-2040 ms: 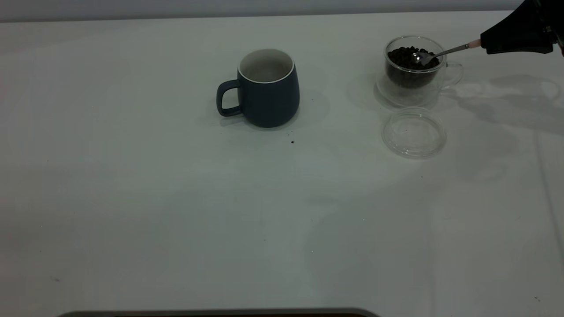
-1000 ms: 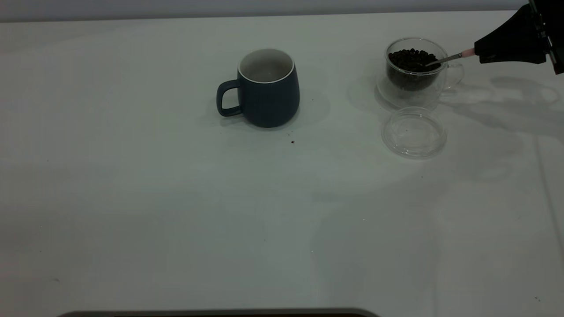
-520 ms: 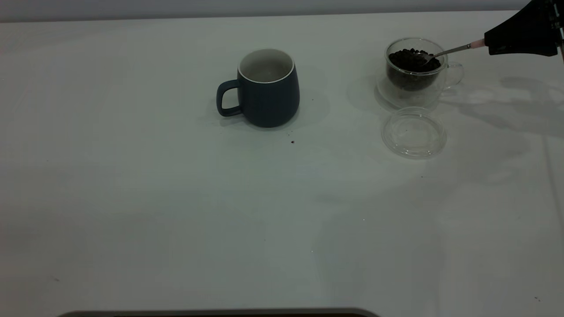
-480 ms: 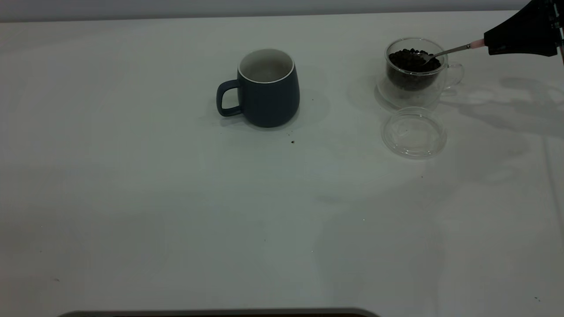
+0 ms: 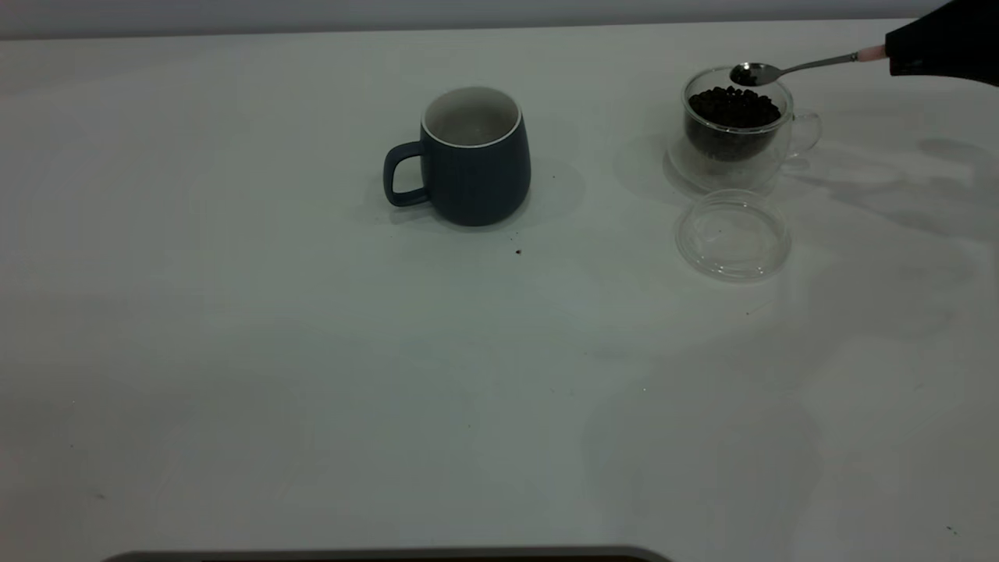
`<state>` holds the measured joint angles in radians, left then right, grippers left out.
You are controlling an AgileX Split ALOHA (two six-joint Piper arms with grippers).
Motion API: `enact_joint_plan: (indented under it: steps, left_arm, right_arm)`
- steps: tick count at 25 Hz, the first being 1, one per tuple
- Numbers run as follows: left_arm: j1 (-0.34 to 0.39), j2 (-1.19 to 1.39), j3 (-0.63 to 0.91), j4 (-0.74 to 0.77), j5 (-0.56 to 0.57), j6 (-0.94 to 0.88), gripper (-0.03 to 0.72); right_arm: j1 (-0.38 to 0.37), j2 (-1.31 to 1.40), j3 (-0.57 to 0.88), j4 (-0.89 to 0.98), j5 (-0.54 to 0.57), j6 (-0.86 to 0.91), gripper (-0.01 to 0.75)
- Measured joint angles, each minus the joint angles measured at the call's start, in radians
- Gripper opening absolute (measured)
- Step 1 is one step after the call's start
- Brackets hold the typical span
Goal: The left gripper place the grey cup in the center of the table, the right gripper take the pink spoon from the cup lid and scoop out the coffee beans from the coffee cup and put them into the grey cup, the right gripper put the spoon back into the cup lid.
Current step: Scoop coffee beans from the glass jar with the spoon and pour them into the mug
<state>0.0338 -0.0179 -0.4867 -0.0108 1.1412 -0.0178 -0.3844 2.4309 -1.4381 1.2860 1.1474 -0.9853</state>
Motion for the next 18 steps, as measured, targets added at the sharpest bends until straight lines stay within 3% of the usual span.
enact_joint_plan:
  steps: [12, 18]
  left_arm:
    - [0.000, 0.000, 0.000, 0.000, 0.000, 0.001, 0.567]
    - [0.000, 0.000, 0.000, 0.000, 0.000, 0.001, 0.567]
  right_arm:
    - [-0.001, 0.043, 0.000, 0.035, -0.001, 0.035, 0.100]
    - [0.038, 0.028, 0.000, 0.053, 0.000, 0.071, 0.100]
